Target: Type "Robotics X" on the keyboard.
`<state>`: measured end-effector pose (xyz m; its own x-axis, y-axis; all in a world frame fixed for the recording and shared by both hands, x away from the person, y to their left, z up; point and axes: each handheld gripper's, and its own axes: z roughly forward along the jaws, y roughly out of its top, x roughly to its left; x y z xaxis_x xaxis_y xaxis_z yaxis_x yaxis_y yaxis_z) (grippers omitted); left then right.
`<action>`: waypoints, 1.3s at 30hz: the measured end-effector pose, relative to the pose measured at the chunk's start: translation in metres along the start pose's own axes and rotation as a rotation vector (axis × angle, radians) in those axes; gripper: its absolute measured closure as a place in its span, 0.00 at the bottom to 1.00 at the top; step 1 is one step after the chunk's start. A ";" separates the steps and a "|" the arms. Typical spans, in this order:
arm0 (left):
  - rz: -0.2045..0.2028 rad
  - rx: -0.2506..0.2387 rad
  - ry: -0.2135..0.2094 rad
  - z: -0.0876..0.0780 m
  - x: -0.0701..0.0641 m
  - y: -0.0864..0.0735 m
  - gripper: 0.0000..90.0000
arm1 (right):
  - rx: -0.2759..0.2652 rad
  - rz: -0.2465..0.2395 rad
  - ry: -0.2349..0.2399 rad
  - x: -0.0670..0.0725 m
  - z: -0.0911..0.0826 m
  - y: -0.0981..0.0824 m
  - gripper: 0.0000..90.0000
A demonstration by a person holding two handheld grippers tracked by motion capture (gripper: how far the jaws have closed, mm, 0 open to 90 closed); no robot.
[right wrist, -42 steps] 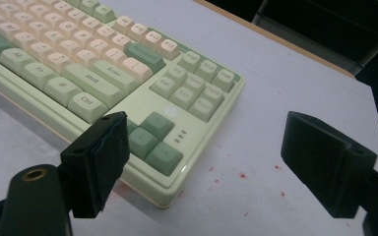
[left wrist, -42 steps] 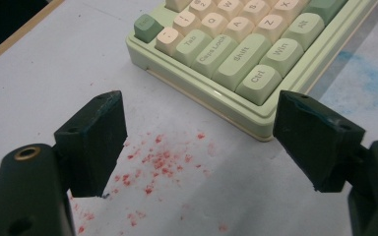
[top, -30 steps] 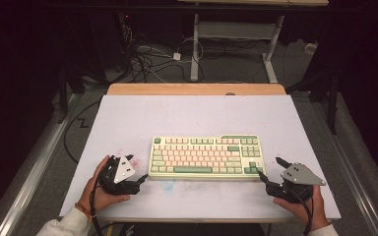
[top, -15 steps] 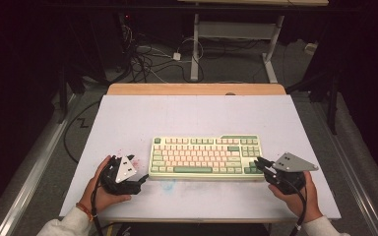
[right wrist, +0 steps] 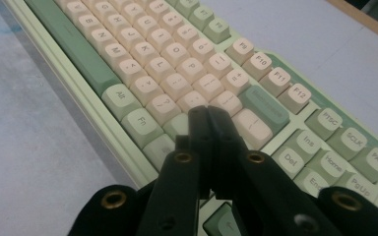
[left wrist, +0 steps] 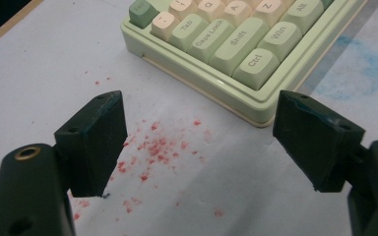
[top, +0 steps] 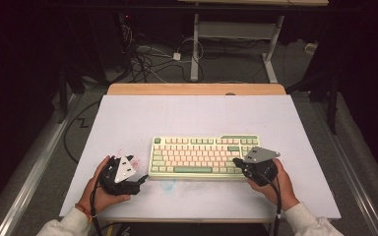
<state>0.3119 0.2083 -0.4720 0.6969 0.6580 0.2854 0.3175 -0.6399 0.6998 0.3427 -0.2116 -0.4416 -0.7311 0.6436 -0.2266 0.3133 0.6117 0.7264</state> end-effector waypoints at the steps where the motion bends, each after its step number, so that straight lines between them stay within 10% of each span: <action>1: -0.002 0.001 0.000 0.000 0.000 0.000 0.22 | 0.008 0.000 -0.001 0.000 0.002 0.000 1.00; 12: -0.014 0.011 -0.032 -0.002 0.001 0.000 0.28 | 0.055 0.000 -0.019 0.001 0.017 -0.003 1.00; 24: -0.067 0.041 -0.106 -0.008 0.008 0.006 0.95 | 0.031 0.018 -0.032 0.001 0.018 -0.010 1.00; 39: -0.039 0.042 -0.144 0.001 0.005 0.031 0.97 | 0.031 0.012 -0.042 0.003 0.018 -0.010 1.00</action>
<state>0.3256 0.1915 -0.4494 0.7677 0.6207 0.1596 0.3707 -0.6332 0.6794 0.3484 -0.2075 -0.4610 -0.7008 0.6697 -0.2455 0.3411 0.6169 0.7093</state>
